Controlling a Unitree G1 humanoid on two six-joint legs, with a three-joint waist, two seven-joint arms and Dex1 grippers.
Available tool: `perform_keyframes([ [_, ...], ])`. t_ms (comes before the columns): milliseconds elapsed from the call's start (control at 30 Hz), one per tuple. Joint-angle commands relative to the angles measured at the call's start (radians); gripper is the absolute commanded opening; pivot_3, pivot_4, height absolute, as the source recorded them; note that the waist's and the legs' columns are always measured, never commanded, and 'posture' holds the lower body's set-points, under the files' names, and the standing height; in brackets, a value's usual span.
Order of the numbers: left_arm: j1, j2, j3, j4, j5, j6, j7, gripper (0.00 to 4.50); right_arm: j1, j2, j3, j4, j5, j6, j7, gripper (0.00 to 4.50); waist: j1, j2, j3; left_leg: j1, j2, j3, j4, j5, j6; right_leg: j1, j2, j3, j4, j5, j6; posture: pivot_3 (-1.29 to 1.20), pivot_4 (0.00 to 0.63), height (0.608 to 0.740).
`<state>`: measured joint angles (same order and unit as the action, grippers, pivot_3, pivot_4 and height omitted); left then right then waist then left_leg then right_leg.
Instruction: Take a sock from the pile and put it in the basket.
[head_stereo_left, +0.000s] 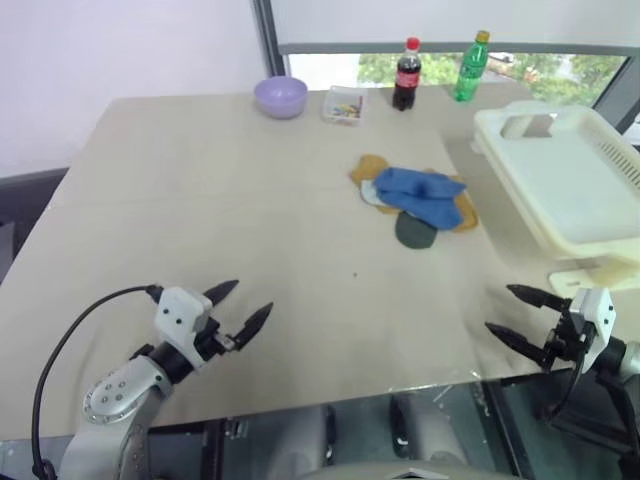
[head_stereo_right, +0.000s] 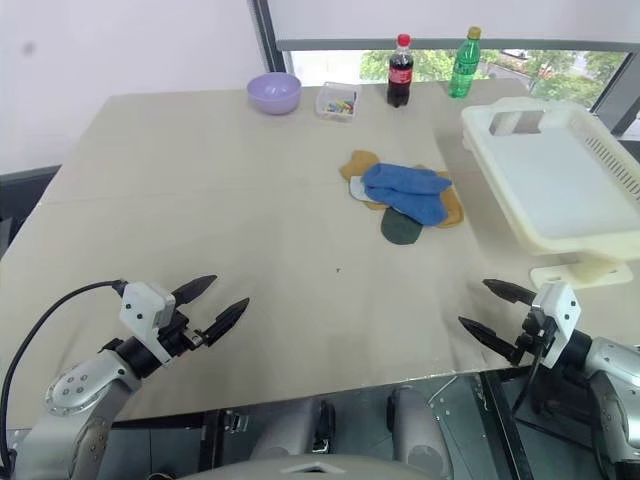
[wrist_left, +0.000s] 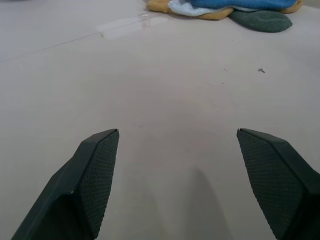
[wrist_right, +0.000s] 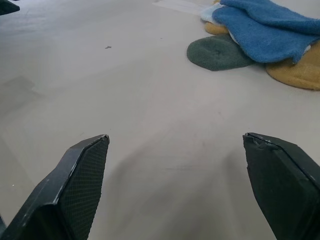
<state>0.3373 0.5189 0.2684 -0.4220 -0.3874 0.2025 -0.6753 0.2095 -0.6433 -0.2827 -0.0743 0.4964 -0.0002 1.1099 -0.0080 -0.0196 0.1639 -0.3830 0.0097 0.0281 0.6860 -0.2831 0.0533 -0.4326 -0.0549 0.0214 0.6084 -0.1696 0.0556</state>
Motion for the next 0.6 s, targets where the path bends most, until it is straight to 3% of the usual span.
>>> perform_keyframes([
  [33,-0.009,0.007,0.009,0.001,-0.013,-0.041,-0.028,4.06,0.015,-0.001,-0.032,-0.015,0.017,-0.02,0.003,4.38,0.0,0.0,0.0,0.0,0.0,0.0,0.0,0.0,0.0,0.0,0.0,0.0,0.0,0.0,0.0,0.0,0.15,0.735],
  [600,0.008,0.008,0.029,-0.003,-0.062,-0.061,-0.09,4.06,-0.038,0.024,0.002,0.052,-0.013,-0.062,-0.005,4.38,0.0,0.001,0.0,0.0,0.0,0.0,0.0,0.0,0.0,0.0,0.0,0.0,0.0,0.0,0.0,0.0,0.15,0.735],
])
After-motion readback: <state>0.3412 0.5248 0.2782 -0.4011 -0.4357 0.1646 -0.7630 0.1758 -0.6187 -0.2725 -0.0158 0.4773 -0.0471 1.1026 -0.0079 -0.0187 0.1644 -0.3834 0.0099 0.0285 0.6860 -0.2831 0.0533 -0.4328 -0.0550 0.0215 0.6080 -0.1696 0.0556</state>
